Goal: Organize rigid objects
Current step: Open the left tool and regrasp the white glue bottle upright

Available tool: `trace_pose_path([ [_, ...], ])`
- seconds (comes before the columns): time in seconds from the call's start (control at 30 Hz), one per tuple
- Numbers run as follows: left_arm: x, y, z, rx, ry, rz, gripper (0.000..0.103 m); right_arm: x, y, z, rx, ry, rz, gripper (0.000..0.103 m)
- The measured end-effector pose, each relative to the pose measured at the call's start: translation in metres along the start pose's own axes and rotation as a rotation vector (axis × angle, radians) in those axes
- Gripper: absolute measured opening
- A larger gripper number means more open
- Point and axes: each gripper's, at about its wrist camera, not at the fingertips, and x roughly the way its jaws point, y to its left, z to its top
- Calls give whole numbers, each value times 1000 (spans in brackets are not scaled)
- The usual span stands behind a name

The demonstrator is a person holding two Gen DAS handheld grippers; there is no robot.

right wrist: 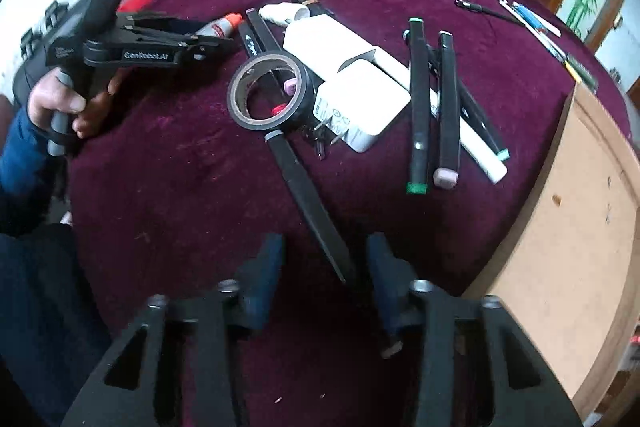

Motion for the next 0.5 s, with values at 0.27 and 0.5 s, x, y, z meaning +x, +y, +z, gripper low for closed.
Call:
trace_pose_path([
  [0.27,-4,14,-2,-43,-19,-1,30,-1,24,-1,1,-10,-69,14],
  [0.5,-19,19,-8,-81,-46,-56,25,-20,27,-20,126,-143,-11,13],
])
